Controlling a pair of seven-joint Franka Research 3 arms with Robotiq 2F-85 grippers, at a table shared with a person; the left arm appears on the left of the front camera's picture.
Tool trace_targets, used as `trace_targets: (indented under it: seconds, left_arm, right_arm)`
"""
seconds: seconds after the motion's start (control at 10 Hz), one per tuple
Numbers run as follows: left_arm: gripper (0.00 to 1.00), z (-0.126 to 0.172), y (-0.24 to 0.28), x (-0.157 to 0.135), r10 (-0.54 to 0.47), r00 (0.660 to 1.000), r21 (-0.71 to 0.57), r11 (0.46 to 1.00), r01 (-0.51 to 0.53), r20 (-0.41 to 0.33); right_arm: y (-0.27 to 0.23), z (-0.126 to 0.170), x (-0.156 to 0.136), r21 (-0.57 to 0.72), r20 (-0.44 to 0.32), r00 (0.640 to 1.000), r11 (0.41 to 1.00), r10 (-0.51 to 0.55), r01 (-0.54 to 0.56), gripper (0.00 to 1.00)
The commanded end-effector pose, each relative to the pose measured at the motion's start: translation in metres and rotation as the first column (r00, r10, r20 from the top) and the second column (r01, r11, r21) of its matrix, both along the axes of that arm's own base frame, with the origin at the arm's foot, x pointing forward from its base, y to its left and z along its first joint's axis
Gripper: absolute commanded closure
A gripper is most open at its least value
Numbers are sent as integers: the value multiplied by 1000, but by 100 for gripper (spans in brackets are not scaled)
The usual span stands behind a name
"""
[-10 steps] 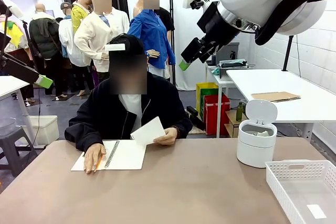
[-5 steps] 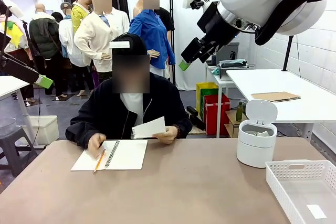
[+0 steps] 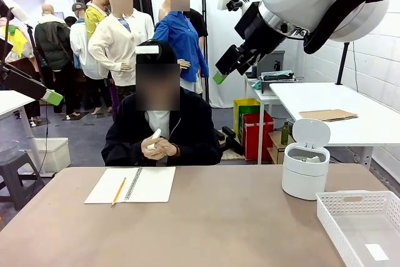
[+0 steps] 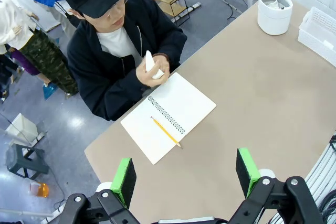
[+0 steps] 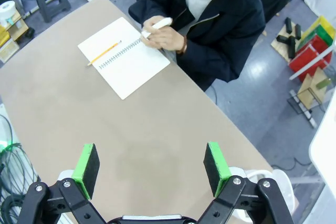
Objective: Sort the paper based on its condition.
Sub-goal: If a person hands you a paper, place it in the Organizing basket , and if it's crumpled, put it in the Trash can.
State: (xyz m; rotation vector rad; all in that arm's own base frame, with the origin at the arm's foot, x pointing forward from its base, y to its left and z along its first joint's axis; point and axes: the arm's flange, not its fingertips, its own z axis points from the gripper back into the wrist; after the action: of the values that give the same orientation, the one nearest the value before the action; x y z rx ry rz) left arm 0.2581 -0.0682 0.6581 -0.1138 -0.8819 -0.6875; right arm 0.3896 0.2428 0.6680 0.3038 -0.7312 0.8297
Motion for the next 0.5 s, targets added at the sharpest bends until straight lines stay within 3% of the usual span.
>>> trace_targets:
  seconds: [0.0, 0.4]
  left_arm:
    - [0, 0, 1, 0, 3, 1000, -1, 1000, -3, 1]
    - [0, 0, 1, 0, 3, 1000, -1, 1000, -3, 1]
  right_arm:
    - [0, 0, 1, 1, 2, 1000, 1000, -1, 1, 0]
    - [0, 0, 1, 1, 2, 1000, 1000, -1, 1, 0]
